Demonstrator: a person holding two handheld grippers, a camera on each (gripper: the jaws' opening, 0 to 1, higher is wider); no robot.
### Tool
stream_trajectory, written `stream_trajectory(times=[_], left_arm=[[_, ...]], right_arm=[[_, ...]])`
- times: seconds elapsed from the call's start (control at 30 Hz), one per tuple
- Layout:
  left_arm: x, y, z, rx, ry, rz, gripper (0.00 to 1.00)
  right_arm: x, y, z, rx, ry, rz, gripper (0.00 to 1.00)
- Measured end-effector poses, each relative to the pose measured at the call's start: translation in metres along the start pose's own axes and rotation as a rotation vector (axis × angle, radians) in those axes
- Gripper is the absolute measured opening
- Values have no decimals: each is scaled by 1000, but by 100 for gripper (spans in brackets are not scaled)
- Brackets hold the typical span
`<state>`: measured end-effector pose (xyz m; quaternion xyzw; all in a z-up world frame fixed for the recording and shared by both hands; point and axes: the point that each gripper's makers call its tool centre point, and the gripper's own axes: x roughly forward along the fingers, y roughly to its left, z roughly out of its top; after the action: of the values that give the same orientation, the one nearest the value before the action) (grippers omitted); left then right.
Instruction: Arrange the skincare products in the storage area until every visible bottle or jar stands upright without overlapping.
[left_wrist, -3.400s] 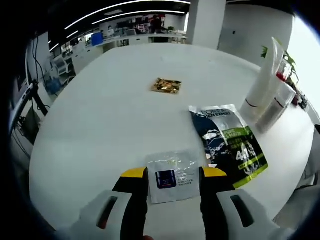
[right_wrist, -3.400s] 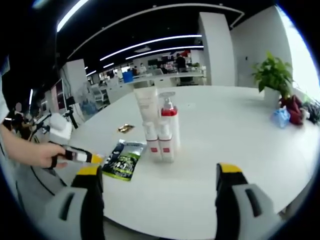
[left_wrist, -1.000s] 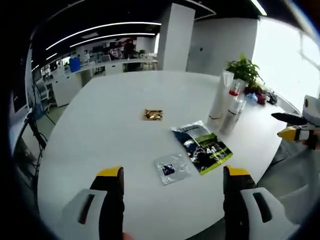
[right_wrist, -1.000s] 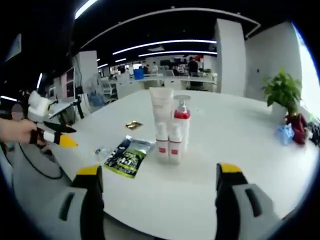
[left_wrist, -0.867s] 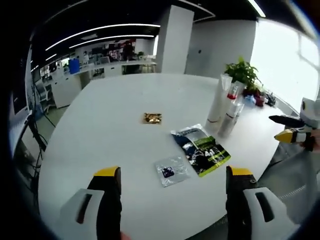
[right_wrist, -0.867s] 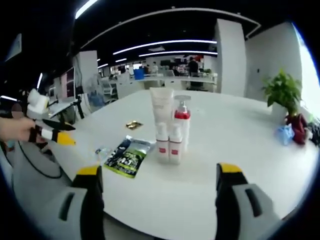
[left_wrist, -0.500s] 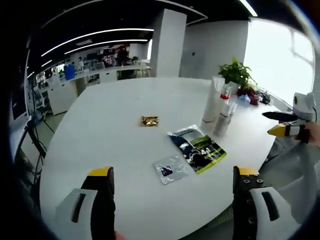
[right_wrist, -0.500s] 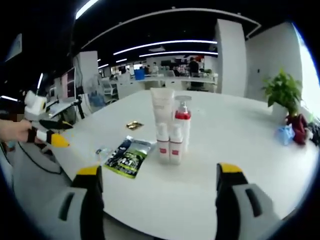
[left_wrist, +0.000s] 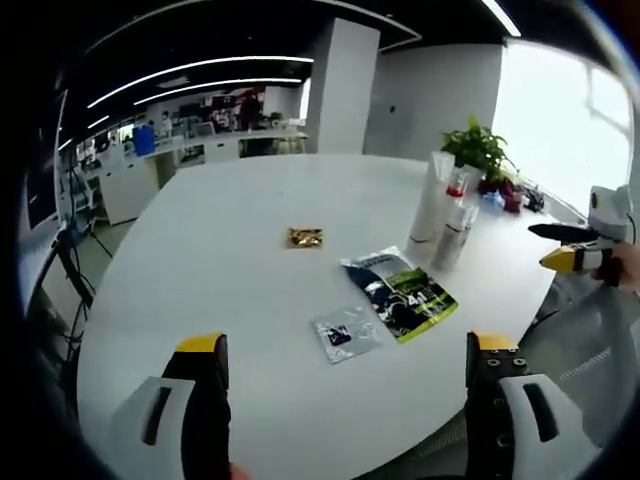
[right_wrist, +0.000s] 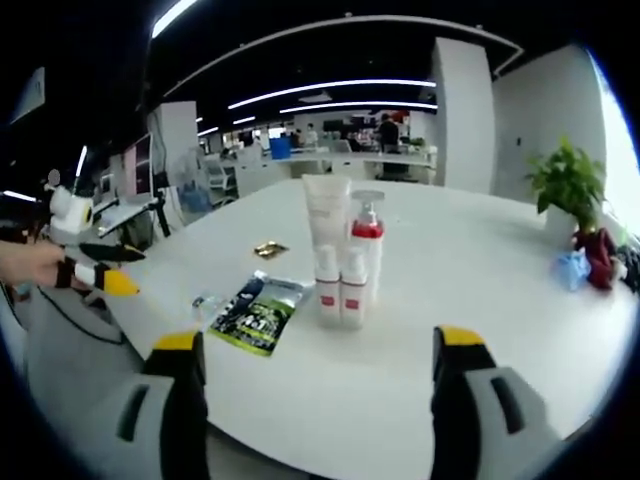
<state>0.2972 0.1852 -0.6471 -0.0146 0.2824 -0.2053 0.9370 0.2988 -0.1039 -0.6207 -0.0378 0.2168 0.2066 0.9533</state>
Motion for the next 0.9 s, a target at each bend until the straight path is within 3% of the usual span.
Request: stream_trajectory(times=[0.43, 0.9], left_arm=[[8, 1, 6, -1, 18, -4, 97], [38, 9, 23, 13, 67, -2, 95]], right_arm=[[2, -2, 1, 1, 6, 3, 95], [4, -5, 2, 13, 11, 0, 94]])
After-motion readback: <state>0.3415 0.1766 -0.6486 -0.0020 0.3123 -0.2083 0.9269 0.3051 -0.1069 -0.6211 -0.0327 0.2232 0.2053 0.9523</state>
